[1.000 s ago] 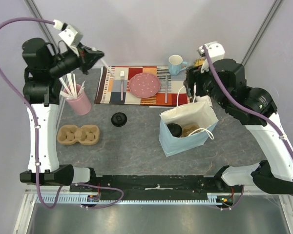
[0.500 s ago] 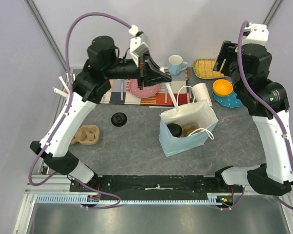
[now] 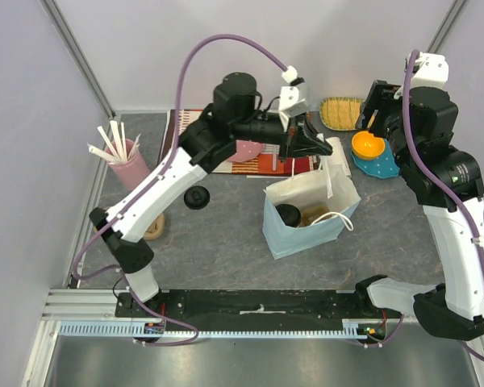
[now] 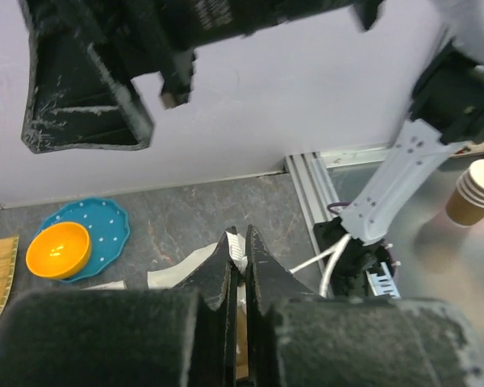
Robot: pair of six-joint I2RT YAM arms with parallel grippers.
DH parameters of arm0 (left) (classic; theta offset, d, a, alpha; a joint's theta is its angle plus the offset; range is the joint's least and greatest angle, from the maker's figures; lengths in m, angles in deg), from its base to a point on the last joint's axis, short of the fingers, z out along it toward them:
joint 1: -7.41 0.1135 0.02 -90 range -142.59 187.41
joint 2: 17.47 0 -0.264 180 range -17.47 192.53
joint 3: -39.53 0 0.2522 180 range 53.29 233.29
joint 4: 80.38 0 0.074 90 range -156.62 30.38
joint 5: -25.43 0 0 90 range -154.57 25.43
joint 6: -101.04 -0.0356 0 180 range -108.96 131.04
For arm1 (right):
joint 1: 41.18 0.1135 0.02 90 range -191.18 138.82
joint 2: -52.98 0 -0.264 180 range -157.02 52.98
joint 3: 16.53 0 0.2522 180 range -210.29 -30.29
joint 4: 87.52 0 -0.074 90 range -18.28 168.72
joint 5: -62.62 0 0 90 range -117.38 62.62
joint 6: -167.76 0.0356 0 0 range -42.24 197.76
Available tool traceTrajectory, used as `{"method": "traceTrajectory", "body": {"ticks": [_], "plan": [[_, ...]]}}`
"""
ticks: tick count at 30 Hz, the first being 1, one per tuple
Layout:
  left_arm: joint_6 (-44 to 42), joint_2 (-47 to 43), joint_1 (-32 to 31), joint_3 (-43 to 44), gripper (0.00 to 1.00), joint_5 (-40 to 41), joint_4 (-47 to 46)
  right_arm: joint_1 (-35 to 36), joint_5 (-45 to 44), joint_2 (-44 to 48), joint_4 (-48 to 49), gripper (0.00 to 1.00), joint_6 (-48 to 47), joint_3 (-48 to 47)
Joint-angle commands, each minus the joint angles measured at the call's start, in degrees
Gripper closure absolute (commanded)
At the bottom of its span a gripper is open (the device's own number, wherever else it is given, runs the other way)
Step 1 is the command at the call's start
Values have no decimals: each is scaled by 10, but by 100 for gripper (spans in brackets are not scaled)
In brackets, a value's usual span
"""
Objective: Pack the takeout coffee
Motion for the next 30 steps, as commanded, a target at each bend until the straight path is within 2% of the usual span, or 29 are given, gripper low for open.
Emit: {"method": "traceTrajectory", "body": {"ticks": [1, 11, 28, 30], "plan": [[-46, 35, -9, -1, 98, 26, -46, -1, 17, 19, 22, 26, 1, 19], [-89, 48, -23, -72, 98, 35, -53, -3, 32, 25, 22, 25, -5, 41], [-103, 64, -23, -93, 98, 29, -65, -4, 48, 20, 27, 25, -7, 56], [-102, 64, -23, -93, 92, 29, -64, -4, 48, 20, 27, 25, -7, 56]]}}
